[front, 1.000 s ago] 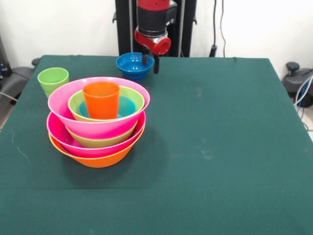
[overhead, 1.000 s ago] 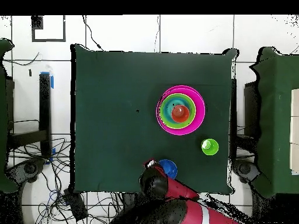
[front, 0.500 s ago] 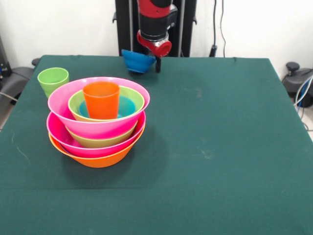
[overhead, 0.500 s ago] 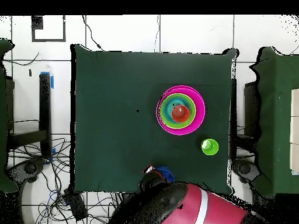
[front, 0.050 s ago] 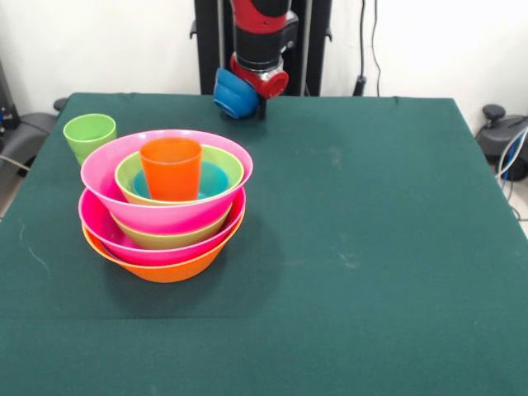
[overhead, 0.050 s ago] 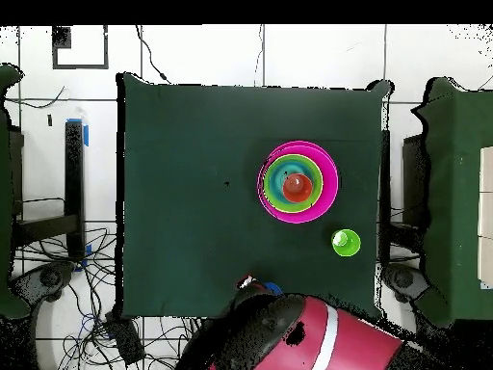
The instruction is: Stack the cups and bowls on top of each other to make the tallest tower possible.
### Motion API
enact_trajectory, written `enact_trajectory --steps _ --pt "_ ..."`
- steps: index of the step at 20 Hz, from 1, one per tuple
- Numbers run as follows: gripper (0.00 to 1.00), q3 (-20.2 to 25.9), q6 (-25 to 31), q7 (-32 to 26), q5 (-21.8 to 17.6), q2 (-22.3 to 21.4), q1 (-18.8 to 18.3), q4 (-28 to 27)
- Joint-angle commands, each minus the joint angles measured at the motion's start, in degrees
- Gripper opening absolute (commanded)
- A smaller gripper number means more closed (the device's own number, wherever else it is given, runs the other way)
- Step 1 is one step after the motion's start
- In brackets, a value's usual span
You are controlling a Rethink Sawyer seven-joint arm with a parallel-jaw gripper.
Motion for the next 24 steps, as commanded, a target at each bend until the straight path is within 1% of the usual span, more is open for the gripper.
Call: enact_trajectory --steps 1,4,9,11,14,17,19,23,24 --pt "0.00 2.8 -1.1 7.0 0.3 2.2 0.2 -7.8" --pt "0.00 4.0 0.0 6.3 -0.4 1.6 -1.0 -8.1" --pt "0.00 4.4 2.6 4.9 -0.8 -0.3 -1.1 -8.5" --pt "0.00 3.9 5.0 4.4 0.0 -2.7 0.2 -8.9" --pt "0.00 3.0 10.5 3.7 1.9 -7.5 2.7 -9.6" --pt "0.00 2.6 15.0 3.8 3.1 -10.9 4.5 -10.7" --pt "0.00 3.0 17.7 3.9 3.1 -12.7 4.8 -11.8" --pt "0.00 5.3 22.9 3.9 2.7 -15.0 3.7 -13.9" --pt "0.00 6.2 24.9 3.8 2.7 -15.6 3.2 -14.6"
